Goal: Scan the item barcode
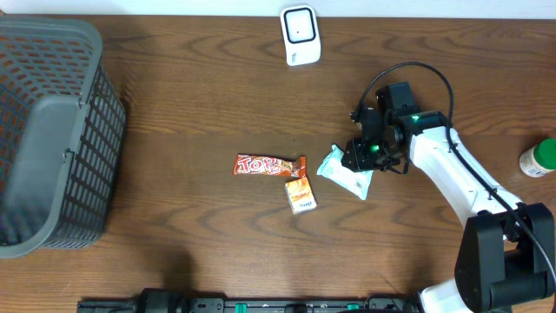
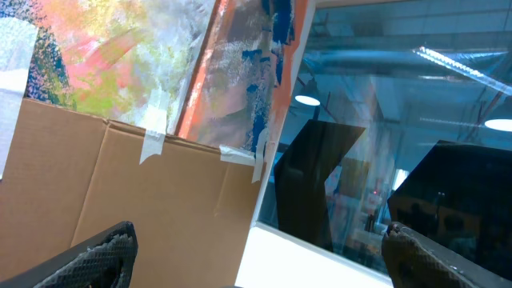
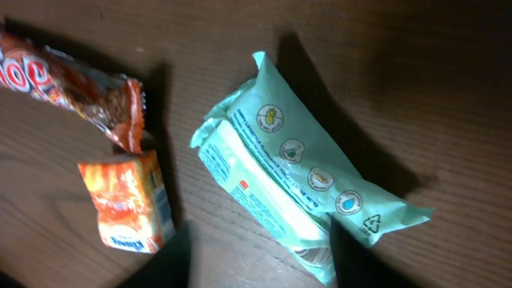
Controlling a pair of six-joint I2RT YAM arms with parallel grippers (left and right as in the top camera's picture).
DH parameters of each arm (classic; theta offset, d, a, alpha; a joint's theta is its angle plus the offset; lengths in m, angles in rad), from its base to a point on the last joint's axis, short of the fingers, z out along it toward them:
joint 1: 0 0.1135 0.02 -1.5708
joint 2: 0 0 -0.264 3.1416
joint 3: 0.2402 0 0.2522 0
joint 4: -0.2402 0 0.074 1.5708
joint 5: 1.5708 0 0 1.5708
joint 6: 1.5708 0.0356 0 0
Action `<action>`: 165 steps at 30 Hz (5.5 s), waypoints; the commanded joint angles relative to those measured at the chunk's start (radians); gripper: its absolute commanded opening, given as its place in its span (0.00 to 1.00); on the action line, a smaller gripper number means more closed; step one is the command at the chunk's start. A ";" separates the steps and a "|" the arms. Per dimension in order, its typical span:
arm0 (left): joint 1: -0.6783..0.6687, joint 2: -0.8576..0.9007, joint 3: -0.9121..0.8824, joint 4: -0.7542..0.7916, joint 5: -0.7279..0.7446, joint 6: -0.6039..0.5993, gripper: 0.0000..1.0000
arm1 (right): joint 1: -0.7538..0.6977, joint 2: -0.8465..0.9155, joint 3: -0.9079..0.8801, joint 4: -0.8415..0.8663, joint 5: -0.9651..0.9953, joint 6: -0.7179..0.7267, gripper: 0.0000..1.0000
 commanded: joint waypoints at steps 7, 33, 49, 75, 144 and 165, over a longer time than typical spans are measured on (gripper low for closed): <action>0.005 -0.006 -0.002 0.004 -0.009 -0.005 0.98 | -0.003 0.007 0.000 0.054 0.035 -0.176 0.99; 0.005 -0.006 -0.002 0.003 -0.009 -0.005 0.98 | -0.003 0.190 0.042 0.055 -0.008 -0.441 0.91; 0.005 -0.006 -0.002 0.003 -0.009 -0.005 0.98 | -0.005 0.230 0.047 0.030 -0.096 -0.471 0.01; 0.005 -0.006 -0.002 0.003 -0.009 -0.005 0.98 | 0.015 0.092 0.489 -0.203 -0.280 -0.298 0.01; 0.005 -0.006 -0.002 0.003 -0.009 -0.005 0.98 | 0.219 0.803 0.484 1.604 0.382 -1.053 0.01; 0.005 -0.006 -0.002 0.004 -0.009 -0.005 0.98 | 0.199 0.251 0.484 0.610 0.516 -0.708 0.01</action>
